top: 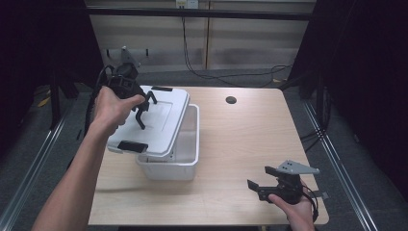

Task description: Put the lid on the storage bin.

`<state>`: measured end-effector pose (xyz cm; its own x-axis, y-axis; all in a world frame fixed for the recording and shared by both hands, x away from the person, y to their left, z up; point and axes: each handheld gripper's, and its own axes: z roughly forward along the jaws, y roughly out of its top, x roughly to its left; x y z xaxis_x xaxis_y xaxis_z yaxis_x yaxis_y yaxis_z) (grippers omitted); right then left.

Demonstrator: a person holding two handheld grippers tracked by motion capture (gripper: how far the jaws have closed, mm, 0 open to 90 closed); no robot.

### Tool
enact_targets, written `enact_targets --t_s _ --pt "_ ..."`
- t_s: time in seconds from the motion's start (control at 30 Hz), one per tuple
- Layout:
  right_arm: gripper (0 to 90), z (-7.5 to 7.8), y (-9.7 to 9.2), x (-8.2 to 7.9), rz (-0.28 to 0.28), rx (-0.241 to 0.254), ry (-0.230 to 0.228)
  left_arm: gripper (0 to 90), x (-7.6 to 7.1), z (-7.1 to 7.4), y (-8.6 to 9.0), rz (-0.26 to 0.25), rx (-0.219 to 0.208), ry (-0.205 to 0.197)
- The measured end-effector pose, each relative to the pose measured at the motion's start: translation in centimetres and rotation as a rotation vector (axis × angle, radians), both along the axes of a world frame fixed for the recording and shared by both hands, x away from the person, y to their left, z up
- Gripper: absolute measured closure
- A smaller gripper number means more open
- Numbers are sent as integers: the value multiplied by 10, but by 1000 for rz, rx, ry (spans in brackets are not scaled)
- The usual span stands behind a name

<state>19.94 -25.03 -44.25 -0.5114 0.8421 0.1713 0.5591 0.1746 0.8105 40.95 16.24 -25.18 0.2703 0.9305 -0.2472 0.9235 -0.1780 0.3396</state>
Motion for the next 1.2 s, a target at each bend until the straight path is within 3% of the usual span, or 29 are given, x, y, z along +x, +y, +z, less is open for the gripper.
enact_targets --t_s 0.27,0.47,0.67,1.03,1.2 --pt "138 0 0 0 -2 -1 0 848 1 -1 0 84 -8 -20" --pt "138 0 0 0 -3 -2 1 846 3 -4 -4 129 -30 -5" --pt "138 0 0 0 0 -3 3 847 4 -9 -10 133 -3 20" --pt "138 0 0 0 -1 -1 5 845 4 -15 -19 146 -10 38" --pt "138 0 0 0 2 0 3 845 3 -19 -25 144 -42 45"
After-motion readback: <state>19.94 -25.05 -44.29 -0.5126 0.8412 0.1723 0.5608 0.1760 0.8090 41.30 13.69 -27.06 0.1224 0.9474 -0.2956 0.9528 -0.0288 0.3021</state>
